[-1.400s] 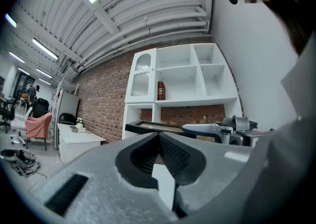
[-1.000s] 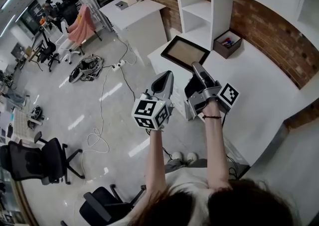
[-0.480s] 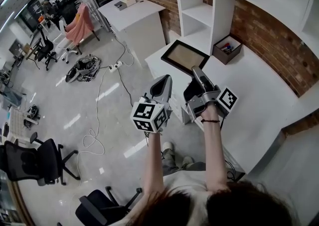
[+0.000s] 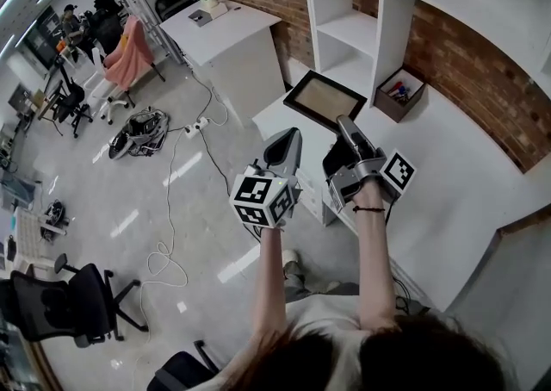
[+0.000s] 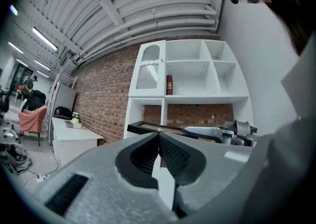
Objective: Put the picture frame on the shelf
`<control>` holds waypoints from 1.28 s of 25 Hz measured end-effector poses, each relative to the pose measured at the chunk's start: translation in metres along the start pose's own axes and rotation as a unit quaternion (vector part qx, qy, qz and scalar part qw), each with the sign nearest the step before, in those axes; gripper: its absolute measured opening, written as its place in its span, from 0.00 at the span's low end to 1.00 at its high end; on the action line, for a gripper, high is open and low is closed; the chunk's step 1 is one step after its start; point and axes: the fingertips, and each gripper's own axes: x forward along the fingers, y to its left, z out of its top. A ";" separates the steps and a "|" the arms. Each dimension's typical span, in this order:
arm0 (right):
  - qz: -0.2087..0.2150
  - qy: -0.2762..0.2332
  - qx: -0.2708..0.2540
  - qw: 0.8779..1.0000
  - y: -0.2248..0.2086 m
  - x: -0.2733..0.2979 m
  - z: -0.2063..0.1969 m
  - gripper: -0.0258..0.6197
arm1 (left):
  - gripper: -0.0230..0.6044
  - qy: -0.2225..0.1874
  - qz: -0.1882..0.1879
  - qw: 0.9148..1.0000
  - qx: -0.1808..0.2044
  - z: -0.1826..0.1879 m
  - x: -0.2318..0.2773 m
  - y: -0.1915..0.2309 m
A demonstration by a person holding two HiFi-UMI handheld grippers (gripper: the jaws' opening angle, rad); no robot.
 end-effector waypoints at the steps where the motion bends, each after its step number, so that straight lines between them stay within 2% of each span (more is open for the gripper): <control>1: 0.002 -0.006 0.002 1.000 -0.002 0.007 0.000 0.15 | 0.05 -0.001 -0.004 1.000 0.000 0.003 0.004 0.009; 7: -0.006 -0.042 -0.003 0.999 -0.023 0.044 0.004 0.15 | 0.05 0.003 -0.039 0.999 -0.010 0.005 0.035 0.050; 18: -0.009 -0.105 -0.018 0.994 -0.043 0.078 0.005 0.15 | 0.05 0.016 -0.110 0.994 -0.012 0.000 0.065 0.088; 32: -0.011 -0.144 -0.022 0.989 -0.067 0.099 0.005 0.15 | 0.05 0.031 -0.149 0.988 -0.024 -0.019 0.086 0.118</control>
